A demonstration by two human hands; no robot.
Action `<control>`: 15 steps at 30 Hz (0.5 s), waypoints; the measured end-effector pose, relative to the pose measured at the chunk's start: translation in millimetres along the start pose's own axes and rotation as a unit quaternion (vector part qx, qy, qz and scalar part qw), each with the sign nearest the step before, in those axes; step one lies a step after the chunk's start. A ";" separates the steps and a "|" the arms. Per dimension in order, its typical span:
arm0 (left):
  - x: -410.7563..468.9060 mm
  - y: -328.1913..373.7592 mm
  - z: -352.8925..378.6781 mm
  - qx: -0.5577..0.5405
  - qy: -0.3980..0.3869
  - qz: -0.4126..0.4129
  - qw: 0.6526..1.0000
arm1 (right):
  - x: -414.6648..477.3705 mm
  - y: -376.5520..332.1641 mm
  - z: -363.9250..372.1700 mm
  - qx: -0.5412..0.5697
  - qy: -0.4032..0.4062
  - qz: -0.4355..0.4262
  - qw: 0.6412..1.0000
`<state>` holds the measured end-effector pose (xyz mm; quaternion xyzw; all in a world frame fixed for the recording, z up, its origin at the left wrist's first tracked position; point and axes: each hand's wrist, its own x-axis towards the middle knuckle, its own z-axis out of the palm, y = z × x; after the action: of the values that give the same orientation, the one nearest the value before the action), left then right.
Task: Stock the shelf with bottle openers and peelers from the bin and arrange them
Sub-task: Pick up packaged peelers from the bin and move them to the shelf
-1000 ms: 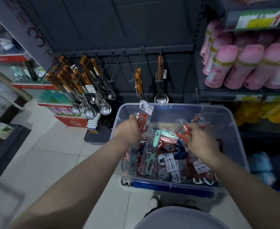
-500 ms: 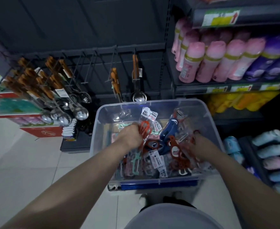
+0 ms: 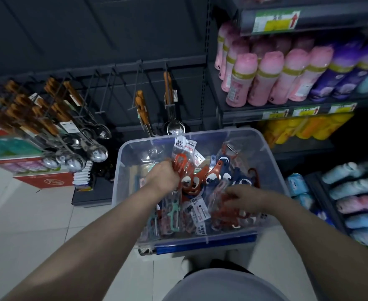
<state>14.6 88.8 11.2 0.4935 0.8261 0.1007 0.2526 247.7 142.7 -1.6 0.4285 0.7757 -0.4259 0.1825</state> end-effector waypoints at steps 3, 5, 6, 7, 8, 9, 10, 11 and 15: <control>1.9 -5.9 -2.0 -0.001 0.010 -0.018 1.000 | 7.8 -8.0 12.5 -0.144 -0.050 0.002 0.988; 2.5 -9.2 -3.5 0.003 0.008 -0.017 1.000 | 8.3 -11.8 18.1 -0.202 -0.033 0.004 0.979; 2.7 -10.2 -4.1 0.002 0.007 -0.017 1.000 | 7.5 -12.4 19.4 -0.201 -0.030 0.019 0.979; 3.2 -11.0 -4.7 0.000 0.008 -0.014 1.000 | 6.0 -12.5 20.5 -0.195 -0.028 0.028 0.980; 3.8 -10.7 -4.9 -0.002 0.008 -0.012 1.000 | 4.2 -12.7 21.8 -0.190 -0.033 0.036 0.981; 4.7 -9.9 -4.9 -0.005 0.008 -0.008 1.000 | 3.2 -11.6 23.6 -0.194 -0.037 0.038 0.980; 5.0 -8.0 -5.2 -0.009 0.006 -0.002 1.000 | 1.4 -11.3 24.5 -0.209 -0.047 0.040 0.976; 5.8 -5.8 -4.6 -0.015 0.003 0.006 1.000 | -1.8 -11.7 23.7 -0.221 -0.048 0.043 0.973; 7.1 11.6 -7.1 -0.058 0.000 0.048 0.997 | -13.8 -10.1 -3.8 -0.065 0.088 0.062 0.992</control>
<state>17.1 101.2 19.8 0.5174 0.7942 0.1607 0.2753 247.6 136.0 14.6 0.4987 0.7870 -0.3228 0.1667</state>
